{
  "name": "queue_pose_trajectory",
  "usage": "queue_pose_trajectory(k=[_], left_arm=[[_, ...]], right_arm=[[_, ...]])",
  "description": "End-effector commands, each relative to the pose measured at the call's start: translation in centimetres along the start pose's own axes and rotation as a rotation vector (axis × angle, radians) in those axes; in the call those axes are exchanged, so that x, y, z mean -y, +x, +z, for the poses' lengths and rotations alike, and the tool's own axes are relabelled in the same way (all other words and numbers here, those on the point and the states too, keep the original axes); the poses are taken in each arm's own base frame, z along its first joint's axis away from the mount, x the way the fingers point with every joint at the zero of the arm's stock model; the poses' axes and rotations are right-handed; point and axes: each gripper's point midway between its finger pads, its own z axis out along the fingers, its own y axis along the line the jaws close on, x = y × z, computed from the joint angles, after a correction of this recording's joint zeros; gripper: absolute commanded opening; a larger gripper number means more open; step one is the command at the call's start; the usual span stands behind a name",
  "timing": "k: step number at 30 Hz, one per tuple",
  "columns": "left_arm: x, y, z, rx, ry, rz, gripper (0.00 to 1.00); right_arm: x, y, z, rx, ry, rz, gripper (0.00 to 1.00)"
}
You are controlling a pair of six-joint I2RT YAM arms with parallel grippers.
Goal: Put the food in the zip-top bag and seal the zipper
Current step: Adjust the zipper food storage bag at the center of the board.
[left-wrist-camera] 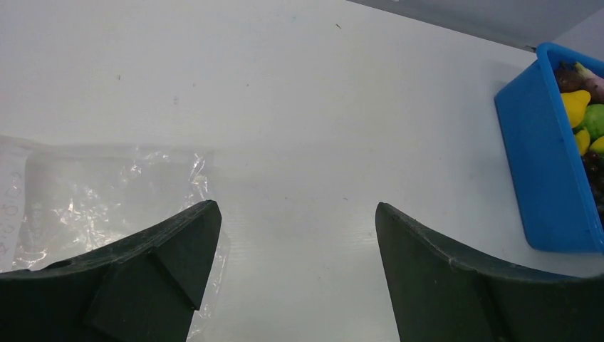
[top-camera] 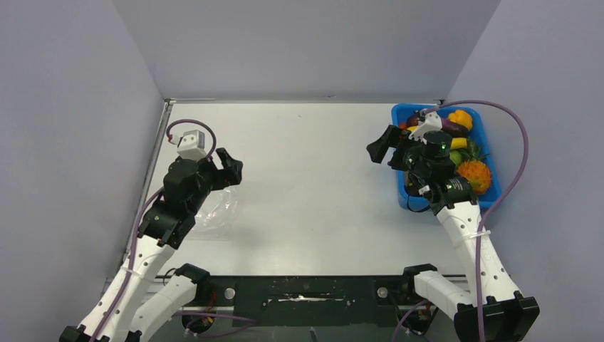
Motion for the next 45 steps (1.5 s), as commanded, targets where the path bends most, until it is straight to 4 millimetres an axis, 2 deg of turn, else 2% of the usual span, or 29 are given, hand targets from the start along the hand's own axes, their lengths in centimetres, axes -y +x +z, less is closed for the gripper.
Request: queue_pose_trajectory(k=[1, 6, 13, 21, 25, 30, 37, 40, 45], left_arm=[[1.2, -2.0, 0.2, 0.071, 0.038, -0.027, 0.81], [0.5, -2.1, 0.3, 0.079, 0.004, -0.032, 0.81], [-5.3, -1.4, 1.3, 0.087, -0.357, -0.096, 0.81], [-9.8, 1.5, 2.2, -0.041, -0.584, -0.029, 0.78], [-9.9, 3.6, 4.1, -0.156, -0.535, -0.011, 0.76], [-7.6, 5.3, 8.0, -0.290, -0.379, -0.016, 0.75], [-10.2, 7.0, 11.5, -0.399, -0.533, 0.058, 0.74], [-10.6, 8.3, 12.1, -0.466, -0.573, 0.148, 0.70], [-11.9, 10.0, 11.9, -0.552, -0.667, 0.255, 0.65]], right_arm=[[-1.0, -2.3, -1.0, 0.074, -0.028, -0.008, 0.98], [-1.0, -1.7, -0.7, 0.057, -0.035, 0.006, 0.98], [-1.6, -2.0, -0.7, 0.057, -0.066, 0.013, 0.98], [-3.3, -0.9, -1.5, 0.055, -0.187, -0.011, 0.98], [-4.2, -1.0, -2.3, 0.080, -0.235, -0.008, 0.98], [-4.7, -1.4, -3.1, 0.121, -0.267, -0.035, 0.98], [-3.7, -1.0, -3.5, 0.129, -0.220, -0.027, 0.98], [-3.3, -0.8, -3.7, 0.128, -0.195, -0.012, 0.98], [-2.8, -0.1, -3.9, 0.112, -0.172, 0.003, 0.98]])
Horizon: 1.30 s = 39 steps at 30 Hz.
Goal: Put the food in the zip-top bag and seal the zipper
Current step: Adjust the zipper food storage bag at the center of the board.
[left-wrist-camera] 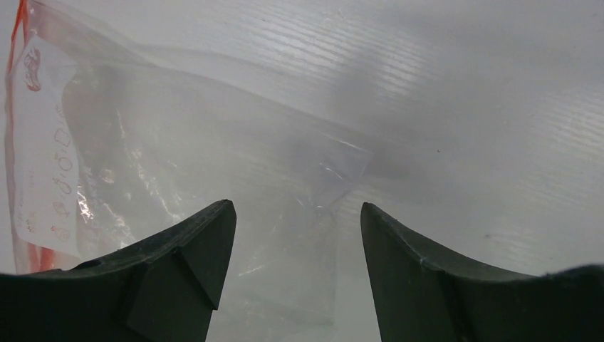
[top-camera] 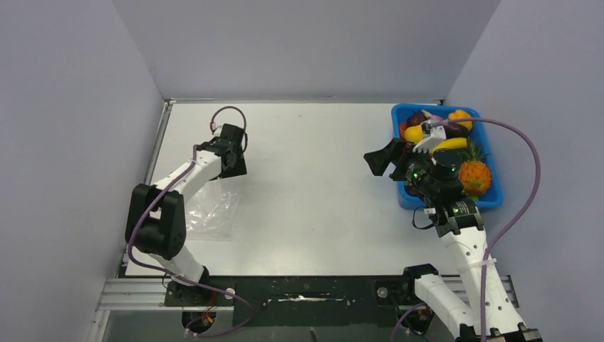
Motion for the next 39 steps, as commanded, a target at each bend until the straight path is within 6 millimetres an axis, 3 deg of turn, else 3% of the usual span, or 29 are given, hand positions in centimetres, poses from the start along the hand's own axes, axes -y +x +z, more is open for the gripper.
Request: queue_pose_trajectory(k=[1, 4, 9, 10, 13, 18, 21, 26, 28, 30, 35, 39], left_arm=[[-1.0, -0.2, 0.0, -0.003, -0.100, 0.084, 0.63], [-0.2, 0.4, 0.2, -0.014, -0.078, 0.103, 0.47], [2.3, 0.2, -1.2, -0.008, 0.017, 0.122, 0.04], [2.9, 0.0, -1.8, -0.006, 0.053, 0.120, 0.00], [5.2, -0.7, -4.4, 0.016, 0.196, 0.121, 0.00], [9.7, -2.6, -11.7, 0.104, 0.548, 0.098, 0.00], [12.2, -3.6, -17.8, 0.160, 0.832, 0.066, 0.00], [14.4, -3.3, -27.1, 0.208, 1.292, 0.008, 0.00], [14.4, -2.9, -29.6, 0.221, 1.441, -0.037, 0.00], [14.1, -2.5, -28.8, 0.206, 1.451, -0.096, 0.00], [11.6, -0.4, -18.5, 0.025, 1.211, -0.270, 0.00], [7.0, 0.0, -12.3, -0.042, 1.055, -0.425, 0.03]], right_arm=[[0.2, -0.5, -0.5, 0.038, 0.016, 0.010, 0.98], [0.4, 0.0, -0.4, 0.032, 0.021, 0.028, 0.98], [0.6, 0.8, -0.2, 0.011, 0.023, 0.061, 0.99], [0.7, 1.0, -0.1, 0.005, 0.025, 0.069, 0.99], [0.9, 1.6, 0.1, -0.013, 0.032, 0.089, 1.00], [0.9, 1.8, 0.3, -0.005, 0.037, 0.099, 0.99], [0.0, 1.6, 0.7, -0.001, -0.005, 0.093, 0.98], [-1.0, 1.5, 1.6, -0.022, -0.034, 0.080, 0.97], [-1.0, 1.6, 1.9, -0.029, -0.028, 0.078, 0.97], [-0.8, 1.7, 2.1, -0.035, -0.021, 0.073, 0.96], [-0.4, 1.8, 2.4, -0.042, 0.003, 0.067, 0.96], [-0.6, 1.9, 2.5, -0.055, -0.005, 0.064, 0.96]])
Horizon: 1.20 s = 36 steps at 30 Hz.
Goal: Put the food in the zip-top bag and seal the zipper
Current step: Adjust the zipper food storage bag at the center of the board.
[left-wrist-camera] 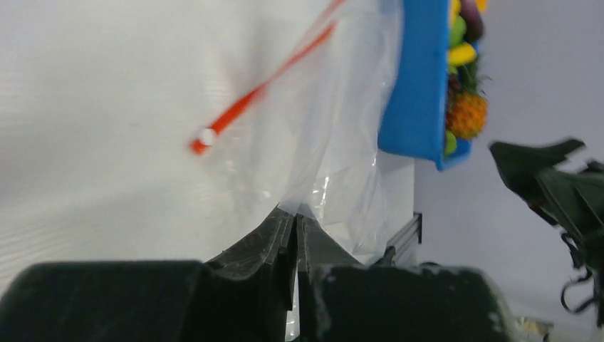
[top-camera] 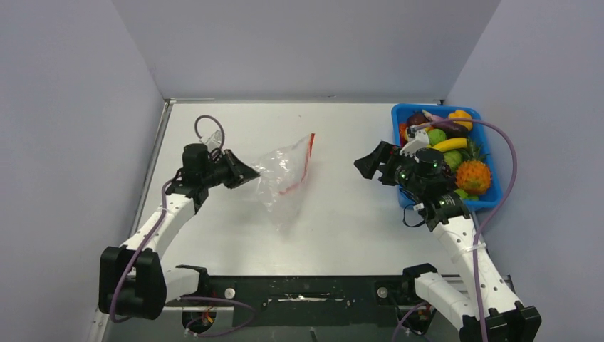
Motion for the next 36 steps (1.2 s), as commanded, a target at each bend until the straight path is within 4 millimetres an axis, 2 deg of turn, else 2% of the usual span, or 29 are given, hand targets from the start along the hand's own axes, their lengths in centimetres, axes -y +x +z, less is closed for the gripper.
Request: queue_pose_trajectory(k=[1, 5, 8, 11, 13, 14, 16, 17, 22, 24, 27, 31, 36], left_arm=[[-4.9, -2.5, -1.9, 0.070, -0.091, -0.119, 0.03], [-8.6, -4.1, -3.5, 0.126, -0.315, -0.072, 0.03], [-10.8, -4.5, -4.4, 0.123, -0.455, -0.049, 0.05], [-12.5, -4.5, -5.6, 0.133, -0.576, -0.032, 0.20], [-13.3, -5.3, -7.1, 0.193, -0.662, -0.013, 0.30], [-13.5, -5.8, -7.9, 0.233, -0.697, 0.001, 0.36], [-13.4, -6.7, -9.3, 0.307, -0.741, 0.029, 0.55], [-13.2, -7.2, -9.9, 0.336, -0.752, 0.041, 0.59], [-11.2, -8.9, -11.2, 0.390, -0.753, 0.109, 0.63], [-10.2, -8.9, -10.7, 0.373, -0.717, 0.141, 0.63], [-8.9, -7.9, -8.9, 0.317, -0.638, 0.174, 0.63], [-9.1, -6.7, -6.5, 0.255, -0.670, 0.157, 0.63], [-9.2, -7.5, -3.1, 0.223, -0.729, 0.170, 0.60]], right_arm=[[-1.6, -2.5, -0.1, 0.066, -0.037, -0.039, 0.96], [-1.2, -2.2, 0.4, 0.050, -0.021, -0.042, 0.95], [-1.3, -1.9, 0.9, 0.034, -0.026, -0.035, 0.95], [-1.3, -1.8, 1.3, 0.028, -0.025, -0.024, 0.94], [-1.5, -1.8, 1.5, 0.023, -0.026, -0.023, 0.94], [-1.4, -1.8, 1.6, 0.020, -0.022, -0.023, 0.94], [-1.4, -1.8, 1.7, 0.014, -0.015, -0.022, 0.94], [-1.5, -1.8, 1.8, 0.010, -0.012, -0.022, 0.94], [-1.6, -1.6, 2.1, 0.019, -0.015, -0.010, 0.93], [-1.9, -1.3, 2.4, 0.007, -0.024, -0.003, 0.93], [-2.4, -0.5, 3.0, -0.019, -0.037, -0.002, 0.92], [-3.4, 0.7, 4.2, -0.055, -0.046, -0.019, 0.89], [-5.0, 1.5, 4.6, -0.078, -0.067, -0.057, 0.86]])
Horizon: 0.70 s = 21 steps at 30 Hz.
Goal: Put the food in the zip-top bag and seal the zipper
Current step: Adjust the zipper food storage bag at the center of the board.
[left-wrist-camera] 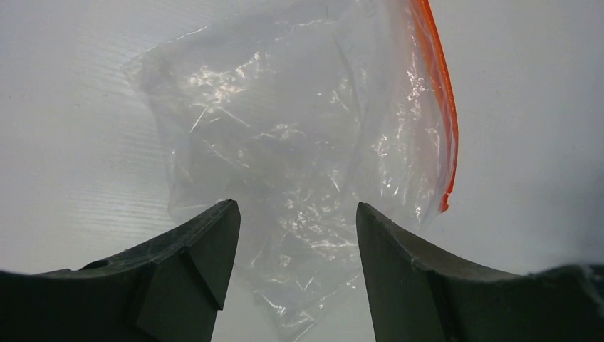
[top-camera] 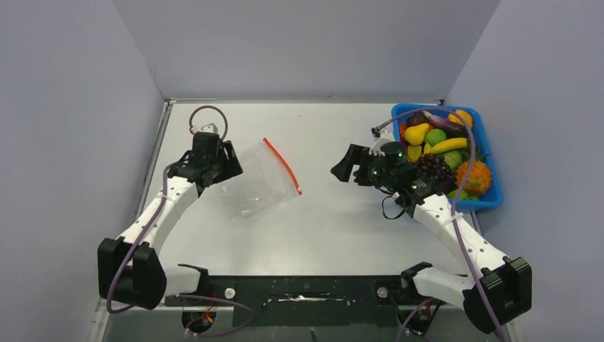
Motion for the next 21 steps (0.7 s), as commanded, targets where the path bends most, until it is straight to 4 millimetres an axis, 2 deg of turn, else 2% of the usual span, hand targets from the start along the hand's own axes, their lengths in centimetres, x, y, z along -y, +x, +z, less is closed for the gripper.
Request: queue_pose_trajectory(k=[1, 6, 13, 16, 21], left_arm=[[2.9, -3.0, 1.4, 0.053, -0.002, -0.005, 0.59], [6.1, -4.2, 3.8, 0.078, -0.037, 0.065, 0.62], [8.9, -3.5, 7.7, 0.035, -0.048, 0.105, 0.65], [8.8, -2.9, 9.1, 0.017, -0.074, 0.124, 0.65], [6.2, -1.4, 10.7, -0.011, -0.184, 0.172, 0.65]], right_arm=[[-3.0, -2.9, -0.5, 0.098, -0.055, -0.044, 0.86], [-3.1, -2.9, -1.3, 0.115, -0.042, -0.071, 0.89], [-3.1, -3.4, -2.6, 0.146, -0.027, -0.114, 0.92], [-3.0, -3.5, -2.9, 0.153, -0.020, -0.122, 0.93], [-2.7, -3.0, -3.0, 0.161, -0.023, -0.110, 0.93]])
